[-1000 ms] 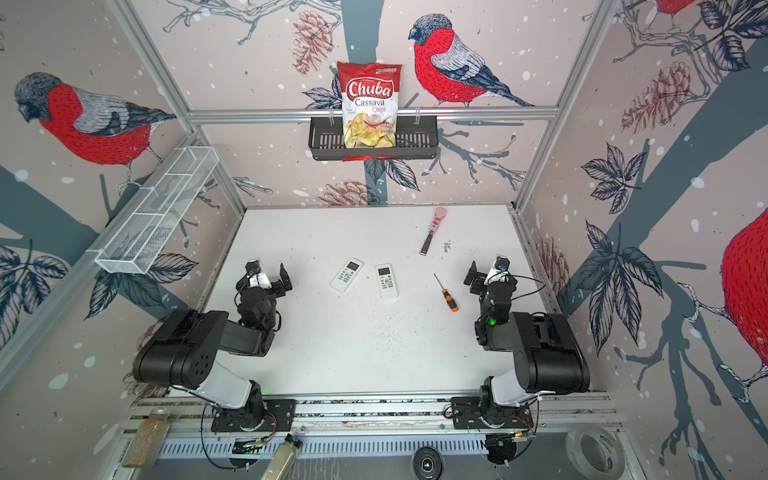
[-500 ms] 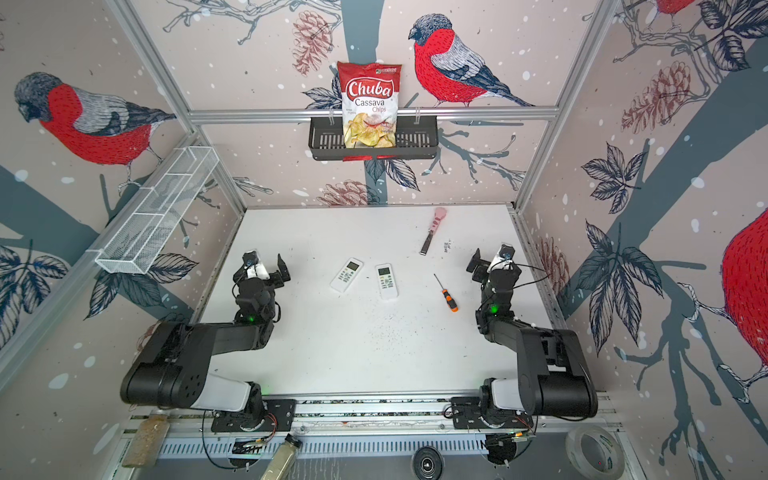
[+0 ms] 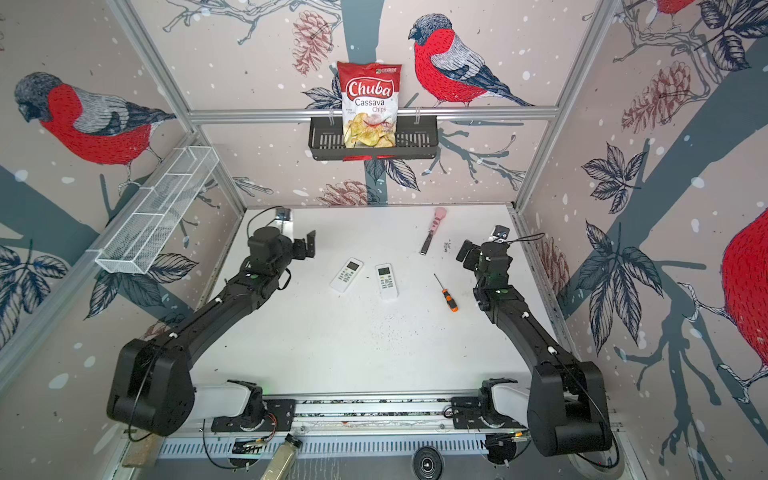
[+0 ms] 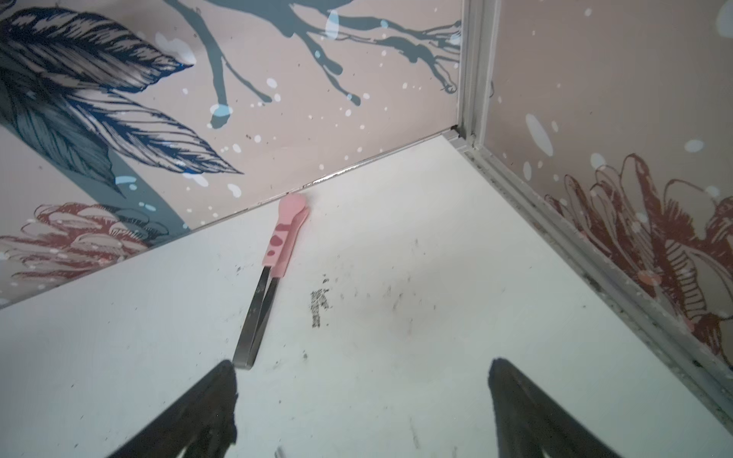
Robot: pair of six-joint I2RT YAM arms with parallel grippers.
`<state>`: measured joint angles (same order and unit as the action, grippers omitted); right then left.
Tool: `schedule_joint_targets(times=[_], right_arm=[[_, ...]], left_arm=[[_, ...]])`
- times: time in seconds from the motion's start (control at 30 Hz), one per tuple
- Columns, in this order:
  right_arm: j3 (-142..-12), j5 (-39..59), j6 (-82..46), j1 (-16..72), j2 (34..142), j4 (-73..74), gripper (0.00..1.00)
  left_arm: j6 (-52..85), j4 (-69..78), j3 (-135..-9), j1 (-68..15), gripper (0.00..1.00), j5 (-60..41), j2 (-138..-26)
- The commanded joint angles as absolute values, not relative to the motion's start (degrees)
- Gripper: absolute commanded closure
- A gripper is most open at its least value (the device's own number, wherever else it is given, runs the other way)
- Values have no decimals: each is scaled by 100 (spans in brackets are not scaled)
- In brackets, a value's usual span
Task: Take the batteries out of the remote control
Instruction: 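Reach the left gripper down over the nearer white remote while the right arm moves forward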
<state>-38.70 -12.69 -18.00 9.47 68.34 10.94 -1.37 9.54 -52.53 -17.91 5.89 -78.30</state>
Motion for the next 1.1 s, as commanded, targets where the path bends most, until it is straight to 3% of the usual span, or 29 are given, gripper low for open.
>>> schedule_joint_targets(times=[0.0,0.43,0.6,0.83,1.07], right_arm=[[-3928,-1098,-1841,1212,6726,574,1],[-3345,-348,-2309,1438,6111,949,1],[-3202,-599,-2534,1490,6040,1068,1],[-3155,-772,-2610,1555,6137,1169,1],[-3149,-827,-2559,1628,6129,1143,1]], left_arm=[[-644,-543,-5773,-2334,1,328,-8285],[-951,-2876,-8320,-2873,1,527,-10723],[-1072,-3353,-9046,-2904,4,511,-11387],[-888,-3516,-9454,-2881,6,778,-11944],[-940,-3597,-9516,-2883,7,377,-12192]])
